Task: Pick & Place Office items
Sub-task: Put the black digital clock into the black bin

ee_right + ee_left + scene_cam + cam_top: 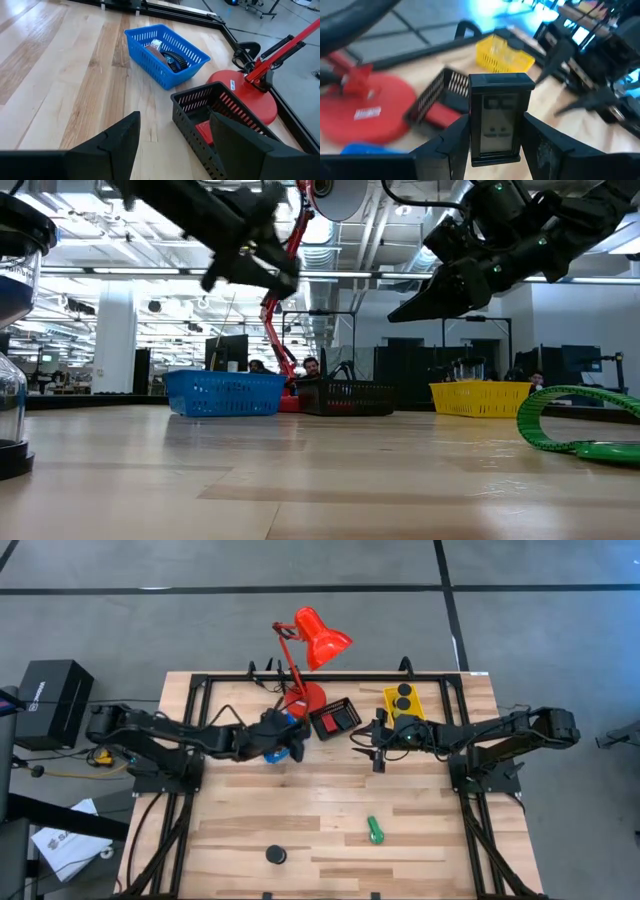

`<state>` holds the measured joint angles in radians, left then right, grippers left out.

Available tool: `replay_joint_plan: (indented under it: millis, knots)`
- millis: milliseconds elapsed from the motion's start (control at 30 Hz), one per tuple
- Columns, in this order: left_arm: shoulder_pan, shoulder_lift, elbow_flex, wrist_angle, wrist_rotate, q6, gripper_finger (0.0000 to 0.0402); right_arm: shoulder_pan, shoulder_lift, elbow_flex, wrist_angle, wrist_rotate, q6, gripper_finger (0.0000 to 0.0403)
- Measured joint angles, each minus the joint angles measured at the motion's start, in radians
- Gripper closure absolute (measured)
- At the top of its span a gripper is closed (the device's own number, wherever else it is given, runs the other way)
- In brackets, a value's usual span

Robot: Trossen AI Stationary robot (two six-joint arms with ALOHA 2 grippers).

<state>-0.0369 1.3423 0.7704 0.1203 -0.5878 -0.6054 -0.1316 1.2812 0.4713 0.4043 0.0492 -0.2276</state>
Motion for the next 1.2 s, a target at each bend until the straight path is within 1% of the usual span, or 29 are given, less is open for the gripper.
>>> replay_joint_plan:
  millis: [133, 233, 300, 400, 467, 600, 767, 867, 1000, 1200]
  knots:
    - [0.048, 0.101, 0.000, 0.190, 0.047, 0.092, 0.0247, 0.000, 0.000, 0.000, 0.000, 0.000, 0.009, 0.0172]
    - [0.085, 0.181, 0.000, 0.285, 0.085, 0.132, 0.0247, 0.000, 0.000, 0.000, -0.002, 0.000, 0.026, 0.0172]
    - [0.109, 0.228, 0.000, 0.333, 0.089, 0.177, 0.0247, 0.000, 0.000, 0.000, -0.004, 0.000, 0.027, 0.0172]
    - [0.148, 0.289, 0.000, 0.352, 0.089, 0.260, 0.0247, 0.000, 0.000, 0.000, -0.005, 0.000, 0.042, 0.0172]
    - [0.174, 0.321, 0.000, 0.349, 0.093, 0.288, 0.0247, 0.000, 0.000, 0.000, -0.005, 0.000, 0.044, 0.0172]
    - [0.227, 0.370, 0.000, 0.387, 0.179, 0.287, 0.0247, 0.000, 0.000, 0.000, -0.005, 0.000, 0.044, 0.0172]
    - [0.272, 0.431, 0.001, 0.490, 0.280, 0.287, 0.0247, -0.002, 0.000, 0.000, 0.000, 0.000, 0.037, 0.0172]
    - [0.280, 0.460, 0.006, 0.489, 0.308, 0.306, 0.0247, -0.002, 0.000, 0.000, 0.001, 0.000, 0.035, 0.0172]
    - [0.279, 0.483, 0.016, 0.491, 0.308, 0.395, 0.0245, -0.002, 0.000, 0.000, 0.001, 0.000, 0.034, 0.0172]
    - [0.279, 0.485, 0.016, 0.491, 0.307, 0.421, 0.0216, -0.002, 0.000, 0.000, 0.000, 0.000, 0.035, 0.0172]
